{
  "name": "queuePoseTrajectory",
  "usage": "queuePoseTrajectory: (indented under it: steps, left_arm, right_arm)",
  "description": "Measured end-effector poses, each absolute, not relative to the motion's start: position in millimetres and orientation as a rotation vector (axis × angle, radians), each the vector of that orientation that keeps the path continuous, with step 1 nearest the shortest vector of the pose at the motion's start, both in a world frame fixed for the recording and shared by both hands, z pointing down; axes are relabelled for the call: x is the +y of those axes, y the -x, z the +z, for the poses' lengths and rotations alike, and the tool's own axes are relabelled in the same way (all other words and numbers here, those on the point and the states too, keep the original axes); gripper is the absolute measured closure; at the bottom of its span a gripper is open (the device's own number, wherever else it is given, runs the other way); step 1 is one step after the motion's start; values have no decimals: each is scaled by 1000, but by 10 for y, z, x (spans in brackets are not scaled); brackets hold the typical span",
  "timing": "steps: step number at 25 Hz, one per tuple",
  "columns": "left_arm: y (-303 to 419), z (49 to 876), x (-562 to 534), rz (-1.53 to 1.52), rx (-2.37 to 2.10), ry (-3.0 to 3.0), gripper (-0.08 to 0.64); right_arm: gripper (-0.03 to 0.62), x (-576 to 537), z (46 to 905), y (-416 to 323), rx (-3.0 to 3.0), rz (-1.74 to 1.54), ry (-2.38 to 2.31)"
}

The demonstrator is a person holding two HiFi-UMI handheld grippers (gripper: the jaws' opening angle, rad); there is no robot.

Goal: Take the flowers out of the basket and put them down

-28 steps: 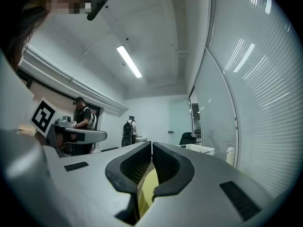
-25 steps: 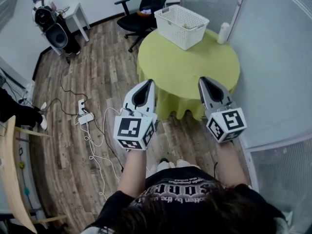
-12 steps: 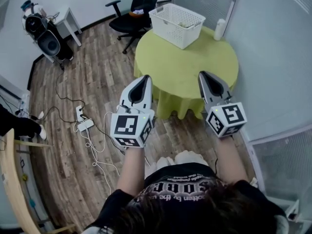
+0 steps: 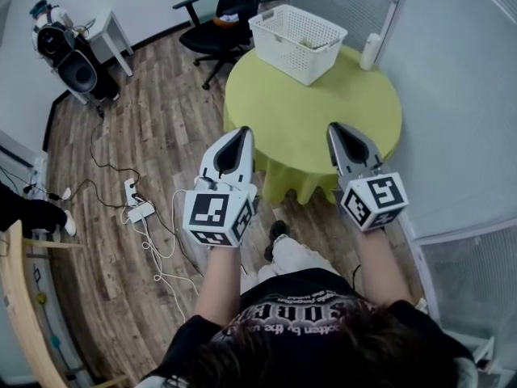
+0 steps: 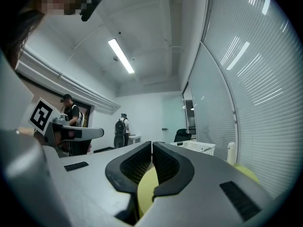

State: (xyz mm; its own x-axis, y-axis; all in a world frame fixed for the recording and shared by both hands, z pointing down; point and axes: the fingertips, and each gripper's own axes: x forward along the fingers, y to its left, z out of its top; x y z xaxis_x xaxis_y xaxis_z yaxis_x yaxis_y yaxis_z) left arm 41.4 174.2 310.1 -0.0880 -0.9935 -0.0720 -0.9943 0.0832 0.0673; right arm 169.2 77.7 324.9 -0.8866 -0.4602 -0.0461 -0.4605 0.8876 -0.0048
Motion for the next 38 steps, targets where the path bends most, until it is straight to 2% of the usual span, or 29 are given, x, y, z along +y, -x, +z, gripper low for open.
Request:
queuePoseTrajectory:
  steps: [20,38]
  left_arm:
    - [641,3279,322,133,2260,2229,563]
    - [1057,3287,-496,124,2200,2310,563]
  right_arm:
    - [563,-601,3482,-742,2987,-91,857]
    - [563,-1400,3417,-353,2957,-75,964]
